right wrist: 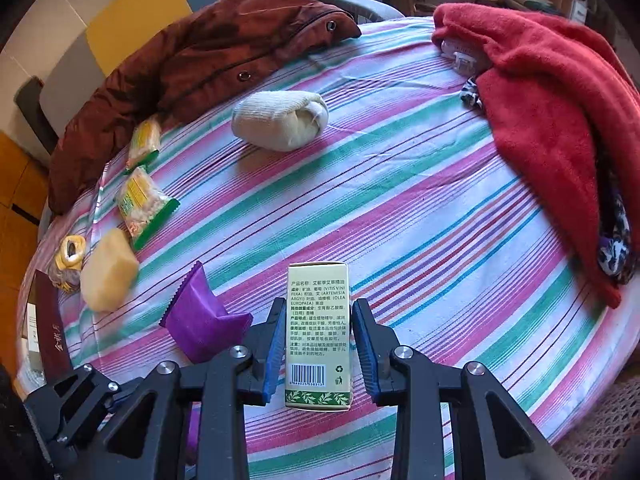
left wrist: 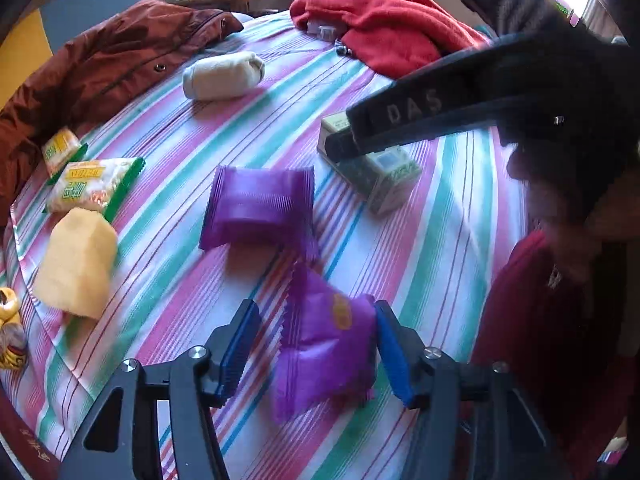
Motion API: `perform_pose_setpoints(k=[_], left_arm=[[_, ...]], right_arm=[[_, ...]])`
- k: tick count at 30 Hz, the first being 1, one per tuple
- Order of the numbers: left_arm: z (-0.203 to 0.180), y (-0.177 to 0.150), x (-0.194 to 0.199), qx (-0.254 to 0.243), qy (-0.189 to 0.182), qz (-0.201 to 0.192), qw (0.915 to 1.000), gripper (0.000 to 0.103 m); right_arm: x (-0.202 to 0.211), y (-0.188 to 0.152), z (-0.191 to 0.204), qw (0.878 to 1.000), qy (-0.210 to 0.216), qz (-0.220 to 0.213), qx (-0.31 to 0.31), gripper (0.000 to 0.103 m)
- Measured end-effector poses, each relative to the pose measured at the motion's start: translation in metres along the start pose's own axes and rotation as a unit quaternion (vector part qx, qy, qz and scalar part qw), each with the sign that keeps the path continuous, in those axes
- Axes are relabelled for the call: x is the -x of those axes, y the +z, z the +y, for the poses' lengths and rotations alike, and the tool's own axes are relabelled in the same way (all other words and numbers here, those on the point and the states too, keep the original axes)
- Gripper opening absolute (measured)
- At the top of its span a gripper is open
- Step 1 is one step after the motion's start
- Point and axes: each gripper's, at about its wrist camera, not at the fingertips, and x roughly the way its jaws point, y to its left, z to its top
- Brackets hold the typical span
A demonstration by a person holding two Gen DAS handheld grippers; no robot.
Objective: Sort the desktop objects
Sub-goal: 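Grasp the green-white box with the right gripper while the left gripper grasps a purple packet, then carry the green-white box and purple packet into the gold tray and release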
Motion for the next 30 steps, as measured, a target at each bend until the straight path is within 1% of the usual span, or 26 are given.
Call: perform_pose_setpoints(k=[1, 3, 5, 7, 10, 12, 15, 17, 20, 23, 26, 30], left_arm=[[0.0, -0.002, 0.001, 0.002, 0.002, -0.004, 1.0, 0.054], [0.002, -0.004, 0.004, 0.011, -0.003, -0.01, 0.9999, 0.04], [0.003, -0.008, 0.007, 0.016, 0.002, -0.016, 0.9997, 0.038], [0.007, -0.014, 0.01, 0.034, -0.007, -0.024, 0.9991, 0.037], [0.012, -0.018, 0.015, 0.063, -0.009, -0.037, 0.9973, 0.034], [0.012, -0.023, 0.024, 0.073, 0.0, -0.051, 0.9961, 0.031], [0.012, -0.028, 0.035, 0.086, 0.02, -0.07, 0.9937, 0.029], [0.016, -0.029, 0.036, 0.097, 0.02, -0.074, 0.9923, 0.029], [0.021, -0.032, 0.038, 0.112, 0.023, -0.078, 0.9904, 0.029], [0.026, -0.039, 0.051, 0.123, 0.043, -0.092, 0.9872, 0.029], [0.034, -0.048, 0.065, 0.147, 0.047, -0.104, 0.9826, 0.029], [0.042, -0.059, 0.084, 0.172, 0.059, -0.123, 0.9755, 0.029]], right_arm=[[-0.002, 0.0, 0.001, 1.0, -0.003, 0.003, 0.002, 0.032], [-0.003, 0.0, 0.003, 1.0, -0.011, 0.005, 0.009, 0.031], [-0.003, 0.0, 0.004, 1.0, -0.016, 0.002, 0.013, 0.031], [-0.002, 0.0, 0.003, 1.0, -0.017, -0.001, 0.012, 0.031], [0.004, 0.001, 0.0, 1.0, -0.011, -0.017, 0.002, 0.031], [0.01, 0.002, -0.001, 0.999, -0.003, -0.032, -0.001, 0.031], [0.021, 0.003, 0.001, 0.998, 0.012, -0.061, 0.001, 0.031], [0.027, 0.003, 0.004, 0.997, 0.02, -0.076, 0.008, 0.031], [0.032, 0.003, 0.012, 0.996, 0.025, -0.086, 0.022, 0.031], [0.039, 0.002, 0.015, 0.994, 0.035, -0.101, 0.028, 0.031], [0.047, 0.0, 0.02, 0.99, 0.06, -0.119, 0.042, 0.031], [0.052, -0.005, 0.035, 0.986, 0.069, -0.131, 0.077, 0.031]])
